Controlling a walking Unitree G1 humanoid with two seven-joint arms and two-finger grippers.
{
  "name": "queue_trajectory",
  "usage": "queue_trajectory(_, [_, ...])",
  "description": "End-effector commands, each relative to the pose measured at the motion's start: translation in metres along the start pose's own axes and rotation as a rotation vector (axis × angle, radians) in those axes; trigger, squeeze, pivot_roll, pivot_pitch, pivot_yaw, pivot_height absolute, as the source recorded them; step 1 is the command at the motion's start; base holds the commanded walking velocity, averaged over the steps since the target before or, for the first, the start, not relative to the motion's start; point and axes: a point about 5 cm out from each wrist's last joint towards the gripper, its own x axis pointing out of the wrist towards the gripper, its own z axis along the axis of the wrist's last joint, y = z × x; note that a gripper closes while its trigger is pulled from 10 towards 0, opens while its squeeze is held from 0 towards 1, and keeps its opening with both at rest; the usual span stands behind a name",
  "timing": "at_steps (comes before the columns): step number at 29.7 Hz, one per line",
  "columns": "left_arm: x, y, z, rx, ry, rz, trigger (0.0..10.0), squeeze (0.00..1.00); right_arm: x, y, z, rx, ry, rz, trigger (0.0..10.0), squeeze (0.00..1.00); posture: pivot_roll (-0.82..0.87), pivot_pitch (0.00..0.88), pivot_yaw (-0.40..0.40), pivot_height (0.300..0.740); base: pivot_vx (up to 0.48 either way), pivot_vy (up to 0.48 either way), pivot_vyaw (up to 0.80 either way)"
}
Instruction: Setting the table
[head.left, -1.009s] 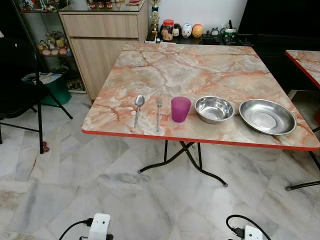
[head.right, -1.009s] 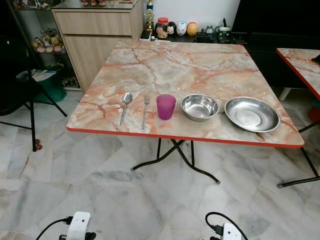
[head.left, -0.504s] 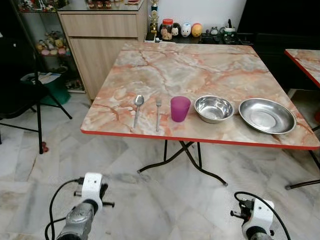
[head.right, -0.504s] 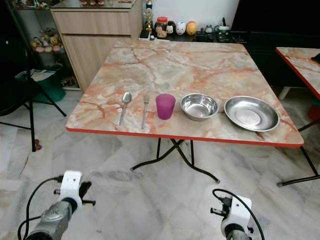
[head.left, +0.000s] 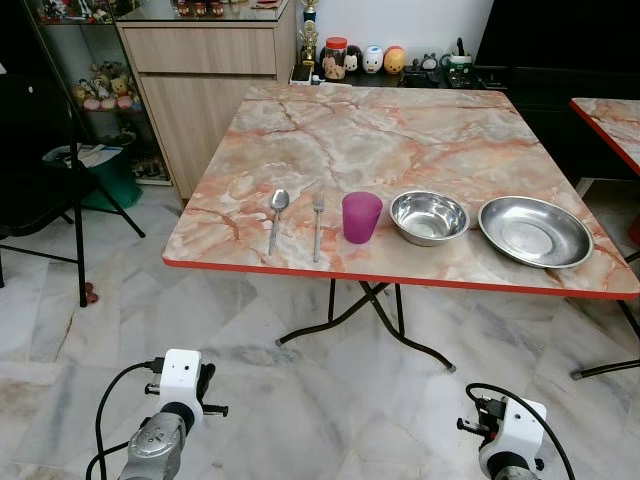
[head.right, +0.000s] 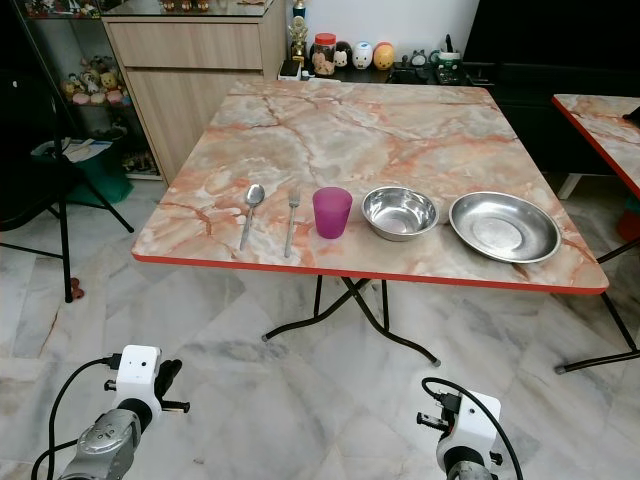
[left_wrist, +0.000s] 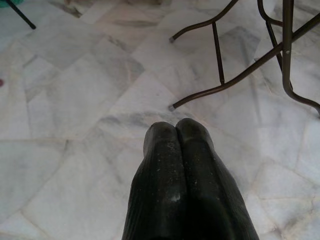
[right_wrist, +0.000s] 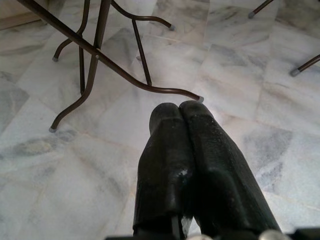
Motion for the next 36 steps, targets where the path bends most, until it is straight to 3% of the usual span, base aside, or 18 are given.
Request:
queue_trajectory(1, [0.001, -0.002, -0.002, -0.021, 0.024, 0.002, 10.0, 0.00, 0.003, 0.003, 0.005, 0.000, -0.010, 0.009, 10.0, 0.00, 0.01, 0.017, -0.007, 0.740, 0.000, 0.000, 0.00])
queue_trajectory(4, [0.000, -0.003, -0.008, 0.000, 0.066, 0.005, 10.0, 0.00, 0.005, 0.006, 0.008, 0.006, -0.021, 0.018, 10.0, 0.00, 0.01, 0.019, -0.005, 0.740, 0.000, 0.000, 0.00])
queue_trajectory(5, [0.000, -0.003, -0.008, 0.000, 0.067, 0.007, 10.0, 0.00, 0.006, 0.006, 0.010, 0.007, -0.029, 0.021, 10.0, 0.30, 0.01, 0.019, -0.005, 0.740, 0.000, 0.000, 0.00])
queue_trajectory(6, [0.000, -0.003, -0.008, -0.001, 0.065, 0.007, 10.0, 0.00, 0.007, 0.006, 0.011, 0.008, -0.032, 0.021, 10.0, 0.30, 0.01, 0.019, -0.005, 0.740, 0.000, 0.000, 0.00])
queue_trajectory(7, [0.000, -0.003, -0.008, -0.002, 0.063, 0.007, 10.0, 0.00, 0.007, 0.006, 0.011, 0.006, -0.032, 0.021, 10.0, 0.60, 0.00, 0.021, -0.002, 0.740, 0.000, 0.000, 0.00])
queue_trajectory(8, [0.000, -0.003, -0.008, -0.002, 0.063, 0.007, 10.0, 0.00, 0.007, 0.006, 0.011, 0.006, -0.032, 0.021, 10.0, 0.60, 0.00, 0.021, -0.002, 0.740, 0.000, 0.000, 0.00])
queue_trajectory(9, [0.001, -0.003, -0.007, -0.002, 0.061, 0.007, 10.0, 0.00, 0.007, 0.005, 0.011, 0.005, -0.029, 0.019, 10.0, 1.00, 0.00, 0.023, -0.004, 0.740, 0.000, 0.000, 0.00])
queue_trajectory(15, [0.001, -0.004, -0.007, -0.004, 0.063, 0.010, 10.0, 0.00, 0.005, 0.005, 0.005, -0.006, 0.009, 0.018, 10.0, 0.99, 0.01, 0.027, -0.005, 0.740, 0.000, 0.000, 0.00])
queue_trajectory(16, [0.001, -0.004, -0.007, -0.004, 0.064, 0.010, 10.0, 0.00, 0.005, 0.006, 0.003, -0.009, 0.024, 0.024, 10.0, 0.00, 0.01, 0.026, -0.007, 0.740, 0.000, 0.000, 0.00])
queue_trajectory(24, [0.000, -0.004, -0.011, 0.001, 0.096, 0.015, 10.0, 0.02, -0.001, 0.003, -0.016, -0.045, 0.150, 0.007, 10.0, 0.00, 0.01, 0.026, -0.007, 0.740, 0.000, 0.000, 0.00])
queue_trajectory(25, [0.000, -0.004, -0.012, -0.002, 0.096, 0.009, 10.0, 0.67, -0.002, 0.002, -0.017, -0.039, 0.154, 0.005, 10.0, 0.00, 0.01, 0.027, -0.008, 0.740, 0.000, 0.000, 0.00])
queue_trajectory(26, [-0.001, -0.004, -0.012, -0.012, 0.092, 0.000, 10.0, 1.00, -0.002, 0.002, -0.017, -0.037, 0.149, 0.005, 10.0, 0.00, 0.01, 0.027, -0.008, 0.740, 0.000, 0.000, 0.00])
queue_trajectory(36, [0.000, -0.004, -0.011, -0.014, 0.089, -0.005, 10.0, 1.00, 0.003, 0.001, -0.006, -0.026, 0.102, 0.008, 10.0, 0.00, 0.01, 0.028, -0.005, 0.740, 0.000, 0.000, 0.00])
